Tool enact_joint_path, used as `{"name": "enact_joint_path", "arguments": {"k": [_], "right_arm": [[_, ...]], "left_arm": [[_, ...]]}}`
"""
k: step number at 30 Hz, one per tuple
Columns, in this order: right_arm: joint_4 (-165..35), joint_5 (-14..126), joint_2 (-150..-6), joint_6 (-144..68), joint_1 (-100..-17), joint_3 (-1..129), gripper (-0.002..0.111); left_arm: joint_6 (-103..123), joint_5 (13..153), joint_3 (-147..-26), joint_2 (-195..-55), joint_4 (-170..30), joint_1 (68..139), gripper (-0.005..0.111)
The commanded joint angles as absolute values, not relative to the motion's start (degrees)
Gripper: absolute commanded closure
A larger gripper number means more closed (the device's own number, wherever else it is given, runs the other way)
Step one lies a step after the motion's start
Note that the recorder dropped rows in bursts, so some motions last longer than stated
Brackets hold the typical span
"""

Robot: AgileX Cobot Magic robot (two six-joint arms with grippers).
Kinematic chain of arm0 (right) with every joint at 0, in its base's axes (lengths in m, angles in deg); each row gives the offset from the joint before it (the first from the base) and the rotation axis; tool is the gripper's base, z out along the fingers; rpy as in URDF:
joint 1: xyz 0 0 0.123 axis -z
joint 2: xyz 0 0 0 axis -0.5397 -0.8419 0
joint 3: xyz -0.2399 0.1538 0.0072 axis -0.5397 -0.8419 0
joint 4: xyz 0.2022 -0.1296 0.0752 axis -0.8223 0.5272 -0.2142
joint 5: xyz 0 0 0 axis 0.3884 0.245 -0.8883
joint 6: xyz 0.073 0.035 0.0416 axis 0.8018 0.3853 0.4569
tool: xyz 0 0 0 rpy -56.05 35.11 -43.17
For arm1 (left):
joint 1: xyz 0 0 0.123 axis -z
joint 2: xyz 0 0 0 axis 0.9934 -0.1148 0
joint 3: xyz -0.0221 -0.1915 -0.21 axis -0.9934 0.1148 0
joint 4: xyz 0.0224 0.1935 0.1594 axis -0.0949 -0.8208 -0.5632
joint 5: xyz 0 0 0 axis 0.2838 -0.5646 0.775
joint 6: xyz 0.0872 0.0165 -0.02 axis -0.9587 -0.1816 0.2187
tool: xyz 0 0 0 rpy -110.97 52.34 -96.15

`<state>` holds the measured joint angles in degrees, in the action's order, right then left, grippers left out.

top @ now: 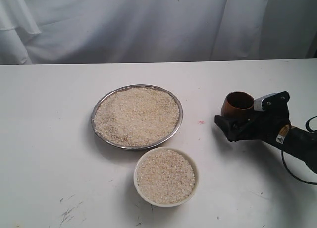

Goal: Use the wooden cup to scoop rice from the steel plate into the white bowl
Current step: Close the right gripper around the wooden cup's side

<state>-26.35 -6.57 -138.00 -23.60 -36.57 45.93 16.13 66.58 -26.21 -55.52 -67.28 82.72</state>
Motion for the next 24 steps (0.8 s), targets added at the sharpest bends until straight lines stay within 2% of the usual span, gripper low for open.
{"name": "enact_joint_path", "arguments": {"k": [1, 11, 19, 24], "right_arm": [[-26.8, -4.3, -138.0, -23.6, -38.1, 47.5, 0.008], [-29.5, -3.2, -138.0, -23.6, -38.4, 48.2, 0.008], [-29.5, -3.3, -138.0, -23.6, -38.7, 48.2, 0.02], [-29.5, -3.4, -138.0, -23.6, -39.7, 48.8, 0.022]], "left_arm": [[16.3, 66.9, -26.0, -55.2, -67.2, 82.8, 0.107], [16.3, 66.9, -26.0, -55.2, -67.2, 82.8, 0.107], [16.3, 66.9, -26.0, -55.2, -67.2, 82.8, 0.107], [16.3, 66.9, -26.0, -55.2, -67.2, 82.8, 0.107]]}}
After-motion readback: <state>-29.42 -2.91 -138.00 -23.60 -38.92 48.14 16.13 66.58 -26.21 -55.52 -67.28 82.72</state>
